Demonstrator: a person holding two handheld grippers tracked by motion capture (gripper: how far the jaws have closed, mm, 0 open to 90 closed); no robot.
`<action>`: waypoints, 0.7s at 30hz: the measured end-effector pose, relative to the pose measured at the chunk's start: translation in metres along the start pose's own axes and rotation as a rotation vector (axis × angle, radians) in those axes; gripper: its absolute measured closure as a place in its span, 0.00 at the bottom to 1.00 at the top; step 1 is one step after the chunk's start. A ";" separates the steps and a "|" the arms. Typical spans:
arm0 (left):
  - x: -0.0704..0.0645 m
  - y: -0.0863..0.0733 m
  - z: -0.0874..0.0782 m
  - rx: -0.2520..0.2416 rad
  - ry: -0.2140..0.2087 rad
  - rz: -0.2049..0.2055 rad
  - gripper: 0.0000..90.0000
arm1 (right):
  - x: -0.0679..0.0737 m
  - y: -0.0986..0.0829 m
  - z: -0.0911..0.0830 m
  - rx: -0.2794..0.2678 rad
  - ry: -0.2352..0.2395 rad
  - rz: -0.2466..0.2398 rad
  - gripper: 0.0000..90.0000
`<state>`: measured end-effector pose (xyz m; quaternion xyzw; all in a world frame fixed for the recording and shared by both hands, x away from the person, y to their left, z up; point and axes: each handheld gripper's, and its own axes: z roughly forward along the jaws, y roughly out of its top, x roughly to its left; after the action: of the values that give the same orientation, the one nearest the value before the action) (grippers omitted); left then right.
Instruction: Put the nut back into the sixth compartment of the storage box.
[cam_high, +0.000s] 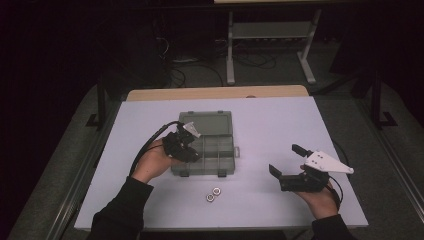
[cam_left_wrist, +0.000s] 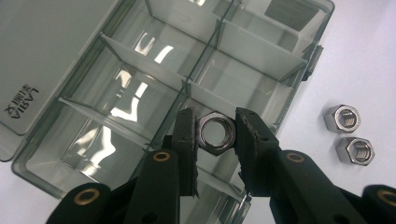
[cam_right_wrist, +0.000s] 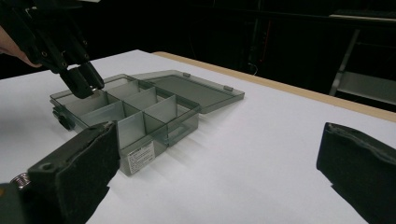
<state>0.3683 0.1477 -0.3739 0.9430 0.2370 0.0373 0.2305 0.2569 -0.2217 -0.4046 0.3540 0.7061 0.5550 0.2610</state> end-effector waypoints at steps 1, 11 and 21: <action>0.000 0.000 0.002 -0.002 -0.002 -0.003 0.78 | 0.000 0.000 0.000 -0.002 0.000 0.000 0.00; -0.001 -0.002 0.012 0.019 -0.009 -0.007 0.78 | 0.000 0.000 0.000 0.001 0.001 0.000 0.00; 0.000 -0.003 0.011 0.013 -0.014 -0.013 0.72 | 0.000 0.000 0.000 0.000 0.001 -0.001 0.00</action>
<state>0.3692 0.1457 -0.3849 0.9432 0.2416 0.0275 0.2263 0.2569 -0.2216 -0.4046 0.3530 0.7064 0.5552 0.2609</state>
